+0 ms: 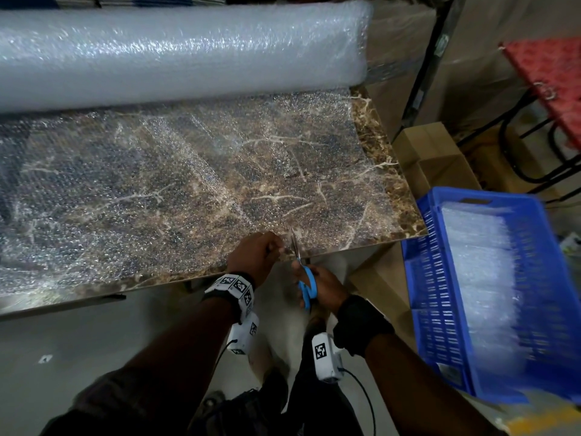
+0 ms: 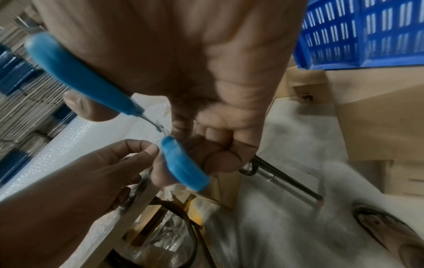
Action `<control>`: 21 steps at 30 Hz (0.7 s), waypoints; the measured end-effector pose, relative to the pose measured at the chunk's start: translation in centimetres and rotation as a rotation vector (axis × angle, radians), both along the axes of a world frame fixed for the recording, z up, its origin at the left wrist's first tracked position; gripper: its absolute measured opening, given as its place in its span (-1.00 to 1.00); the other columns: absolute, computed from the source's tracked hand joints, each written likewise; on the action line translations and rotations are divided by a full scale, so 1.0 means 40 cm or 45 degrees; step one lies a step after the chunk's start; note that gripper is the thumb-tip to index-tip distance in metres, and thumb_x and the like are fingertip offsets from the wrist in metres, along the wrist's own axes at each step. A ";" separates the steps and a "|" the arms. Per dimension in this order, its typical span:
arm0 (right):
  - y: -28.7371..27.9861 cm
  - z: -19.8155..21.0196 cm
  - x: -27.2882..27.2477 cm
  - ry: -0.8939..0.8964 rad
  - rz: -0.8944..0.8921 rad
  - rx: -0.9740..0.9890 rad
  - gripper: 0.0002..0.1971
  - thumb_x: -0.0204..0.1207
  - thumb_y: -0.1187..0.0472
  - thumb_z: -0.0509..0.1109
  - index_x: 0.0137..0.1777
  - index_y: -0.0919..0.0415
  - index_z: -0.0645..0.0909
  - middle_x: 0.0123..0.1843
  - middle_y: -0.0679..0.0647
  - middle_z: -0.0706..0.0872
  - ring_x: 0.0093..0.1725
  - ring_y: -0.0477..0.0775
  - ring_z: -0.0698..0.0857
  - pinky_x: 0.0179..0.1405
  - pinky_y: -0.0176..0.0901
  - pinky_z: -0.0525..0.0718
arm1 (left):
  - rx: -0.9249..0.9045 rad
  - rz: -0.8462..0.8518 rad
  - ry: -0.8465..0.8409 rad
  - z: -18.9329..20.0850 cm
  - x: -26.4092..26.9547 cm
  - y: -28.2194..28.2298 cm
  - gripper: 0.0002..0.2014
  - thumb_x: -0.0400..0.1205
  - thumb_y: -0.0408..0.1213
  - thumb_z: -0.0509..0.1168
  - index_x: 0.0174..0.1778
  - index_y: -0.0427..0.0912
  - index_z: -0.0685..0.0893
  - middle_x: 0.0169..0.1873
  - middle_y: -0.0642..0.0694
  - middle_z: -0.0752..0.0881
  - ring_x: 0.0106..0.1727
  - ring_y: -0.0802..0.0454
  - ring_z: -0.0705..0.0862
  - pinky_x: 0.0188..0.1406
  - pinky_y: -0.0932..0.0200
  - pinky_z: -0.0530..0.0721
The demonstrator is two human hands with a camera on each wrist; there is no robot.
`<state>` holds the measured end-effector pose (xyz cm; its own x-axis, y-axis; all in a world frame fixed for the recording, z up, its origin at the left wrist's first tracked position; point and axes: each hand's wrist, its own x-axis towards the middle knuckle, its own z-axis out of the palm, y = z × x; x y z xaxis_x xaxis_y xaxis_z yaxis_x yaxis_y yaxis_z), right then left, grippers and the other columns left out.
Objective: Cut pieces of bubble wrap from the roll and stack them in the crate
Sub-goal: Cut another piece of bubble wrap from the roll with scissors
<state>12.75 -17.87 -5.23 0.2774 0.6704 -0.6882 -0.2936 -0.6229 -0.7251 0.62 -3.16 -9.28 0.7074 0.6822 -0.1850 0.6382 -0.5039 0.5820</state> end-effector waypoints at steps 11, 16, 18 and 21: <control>0.084 0.018 0.029 0.015 0.008 0.017 -0.49 0.46 -0.33 0.37 -0.03 0.15 0.70 -0.20 0.10 0.63 -0.31 0.06 0.67 -0.27 -0.07 0.73 | -0.128 0.056 -0.054 0.024 -0.003 0.008 -0.92 0.65 -0.04 0.30 0.01 0.11 0.64 -0.10 0.08 0.68 -0.13 0.06 0.65 -0.20 0.12 0.58; 0.098 0.011 0.035 -0.086 -0.009 -0.006 -0.54 0.46 -0.28 0.43 -0.16 0.18 0.68 -0.34 0.10 0.66 -0.43 0.02 0.68 -0.39 -0.15 0.68 | -0.190 0.131 -0.053 0.015 -0.004 0.009 -0.92 0.64 0.04 0.30 -0.02 0.19 0.62 -0.13 0.16 0.72 -0.14 0.11 0.69 -0.11 0.04 0.70; 0.096 0.007 0.033 -0.128 -0.014 -0.002 -0.61 0.48 -0.21 0.45 -0.26 0.13 0.67 -0.39 0.10 0.65 -0.46 0.03 0.66 -0.45 -0.20 0.64 | -0.204 0.158 -0.048 0.011 -0.005 0.011 -0.92 0.62 0.09 0.30 -0.05 0.24 0.60 -0.15 0.19 0.72 -0.15 0.14 0.70 -0.11 0.07 0.71; 0.086 0.001 0.029 -0.164 -0.011 0.027 -0.70 0.52 -0.11 0.46 -0.29 0.10 0.67 -0.37 0.16 0.65 -0.46 0.03 0.65 -0.45 -0.21 0.65 | -0.197 0.148 -0.027 0.013 -0.005 0.013 -0.90 0.62 0.10 0.30 -0.05 0.22 0.61 -0.14 0.19 0.72 -0.14 0.11 0.69 -0.08 0.07 0.70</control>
<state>13.92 -14.43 -5.19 0.3685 0.6814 -0.6324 -0.2028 -0.6049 -0.7700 0.44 -2.63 -8.78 0.6306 0.7240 -0.2796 0.6734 -0.3313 0.6609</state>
